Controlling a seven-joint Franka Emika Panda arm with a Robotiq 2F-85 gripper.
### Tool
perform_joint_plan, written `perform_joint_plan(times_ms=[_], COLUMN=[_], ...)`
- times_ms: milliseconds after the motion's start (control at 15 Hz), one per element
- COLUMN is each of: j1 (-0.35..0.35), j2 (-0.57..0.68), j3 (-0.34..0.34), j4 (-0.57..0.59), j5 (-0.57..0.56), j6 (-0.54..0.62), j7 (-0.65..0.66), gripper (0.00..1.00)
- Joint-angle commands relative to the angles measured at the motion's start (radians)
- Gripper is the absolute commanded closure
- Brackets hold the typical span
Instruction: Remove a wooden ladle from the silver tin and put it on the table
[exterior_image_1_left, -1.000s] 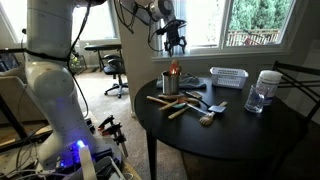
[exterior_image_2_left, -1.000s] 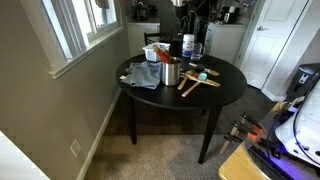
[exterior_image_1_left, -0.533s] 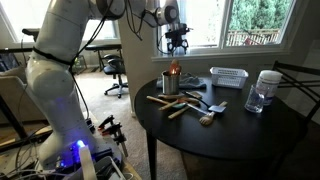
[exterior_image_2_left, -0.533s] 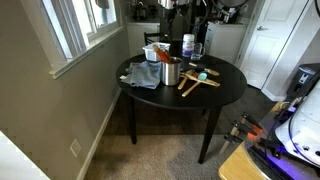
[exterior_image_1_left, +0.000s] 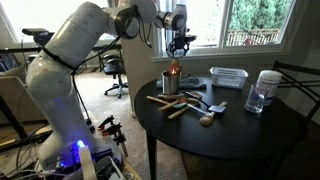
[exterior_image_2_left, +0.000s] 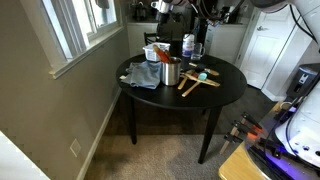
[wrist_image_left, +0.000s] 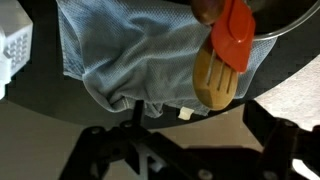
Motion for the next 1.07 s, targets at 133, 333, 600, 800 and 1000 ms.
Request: perform_joint_plan(times_ms=[133, 333, 600, 800, 1000], j1=[-0.069, -0.102, -0.140, -0.144, -0.151], j2=[0.102, 0.142, 0.197, 0.220, 0.241], j3=[0.127, 0.187, 0.238, 0.216, 0.192], j4=[0.150, 0.199, 0.265, 0.305, 0.339], j5=[0.134, 0.200, 0.272, 0.255, 0.244], j6=[-0.079, -0.159, -0.363, -0.531, -0.604], j7=[-0.243, -0.333, -0.364, -0.299, -0.278], gripper=[0.00, 0.00, 0.00, 0.00, 0.00])
